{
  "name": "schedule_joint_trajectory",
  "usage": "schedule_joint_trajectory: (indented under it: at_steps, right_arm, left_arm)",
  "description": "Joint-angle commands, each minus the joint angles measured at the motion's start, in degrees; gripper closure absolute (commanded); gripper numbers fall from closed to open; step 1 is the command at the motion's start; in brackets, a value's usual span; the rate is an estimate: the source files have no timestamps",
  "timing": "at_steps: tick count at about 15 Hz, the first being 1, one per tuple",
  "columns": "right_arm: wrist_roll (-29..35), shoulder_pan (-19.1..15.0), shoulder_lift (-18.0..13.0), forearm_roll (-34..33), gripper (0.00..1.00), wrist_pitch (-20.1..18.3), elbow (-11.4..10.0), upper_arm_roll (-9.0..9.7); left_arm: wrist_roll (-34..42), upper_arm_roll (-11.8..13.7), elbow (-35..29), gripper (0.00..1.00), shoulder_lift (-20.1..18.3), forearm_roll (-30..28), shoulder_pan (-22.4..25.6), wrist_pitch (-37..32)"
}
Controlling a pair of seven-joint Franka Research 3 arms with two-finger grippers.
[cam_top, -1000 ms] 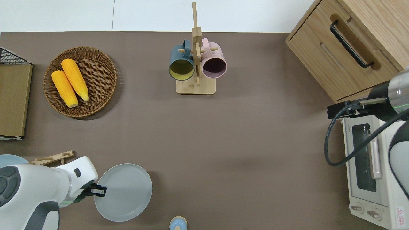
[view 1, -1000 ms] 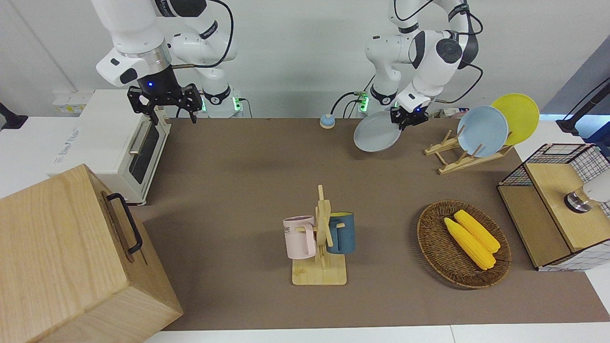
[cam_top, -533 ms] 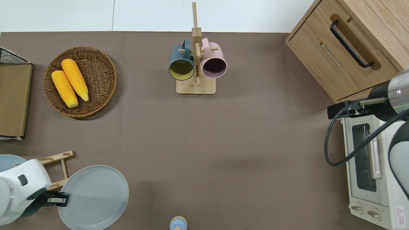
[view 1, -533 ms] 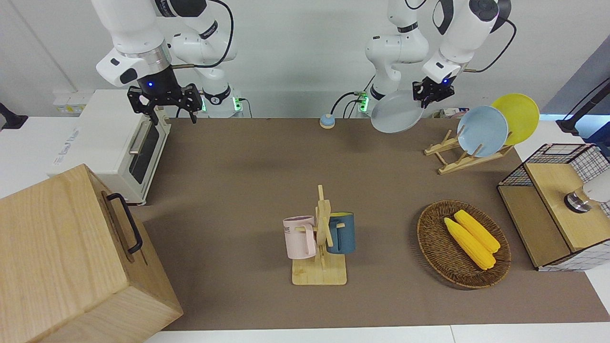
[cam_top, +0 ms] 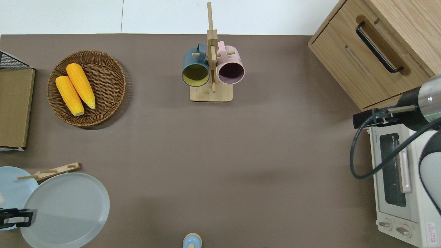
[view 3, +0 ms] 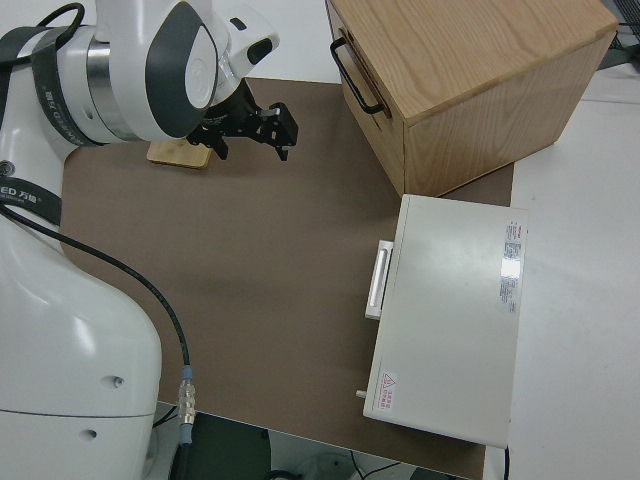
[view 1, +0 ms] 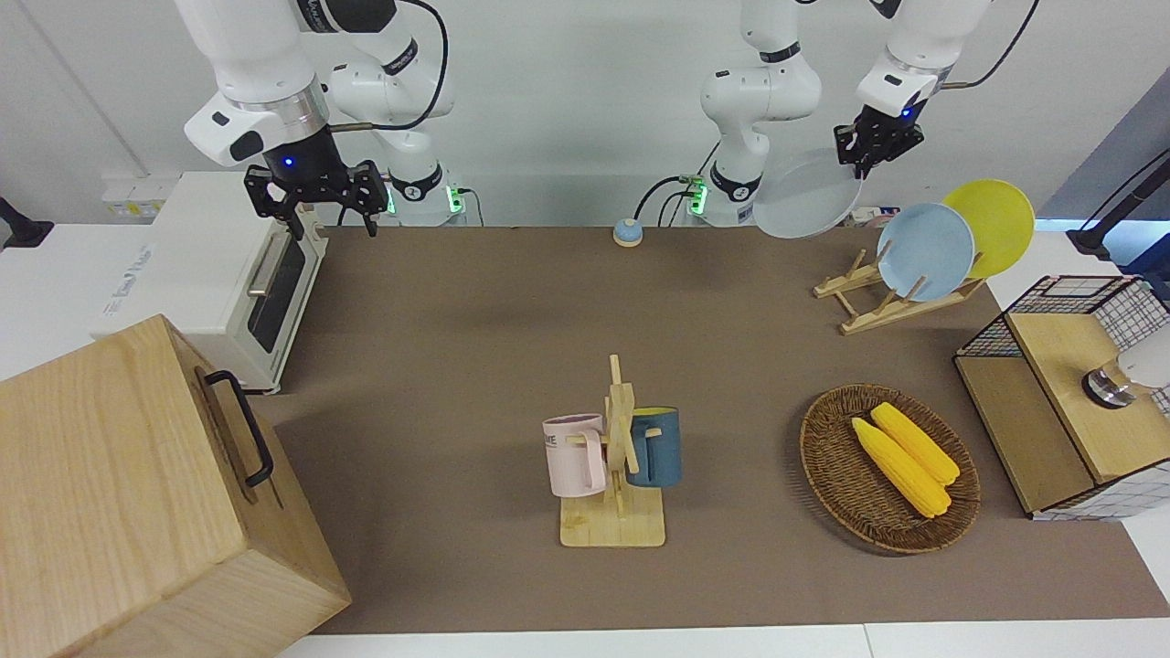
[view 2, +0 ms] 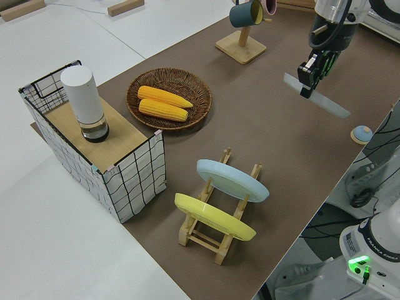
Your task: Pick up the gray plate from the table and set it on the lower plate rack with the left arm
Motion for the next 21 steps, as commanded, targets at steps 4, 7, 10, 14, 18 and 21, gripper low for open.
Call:
schedule_joint_trajectory:
  at_steps: [4,7,10,14,18,21]
  right_arm:
    - [0.8,-1.3,0.5,-0.2,0.017,-0.9,1.2,1.16]
    - [0.8,-1.3,0.5,-0.2,0.017,-0.9,1.2,1.16]
    - [0.8,-1.3,0.5,-0.2,0.017,-0.9,1.1,1.16]
    - [0.8,-1.2,0.5,-0.2,0.017,-0.9,1.1,1.16]
    - [0.8,-1.3,0.5,-0.2,0.017,-0.9,1.2,1.16]
    - [0.8,-1.3,0.5,-0.2,0.017,-0.9,1.1,1.16]
  left_arm:
    - [-14.6,-6.2,2.5,1.0,-0.1,15.2,0.0,-1.8]
    - [-20.3,-7.5,2.5,1.0,-0.4,18.4,0.0,-1.8]
    - [-26.8,-9.5,2.1,1.0,-0.4,22.6,0.0,-1.9]
    - [-35.3,-13.3,0.3,1.0,1.0,25.9,-0.1,-3.2]
    - [-44.1,-15.9,-3.3,1.0,1.2,28.5,-0.1,-3.8]
    - [-47.0,-16.4,-4.9,1.0,1.9,30.5,0.0,-3.9]
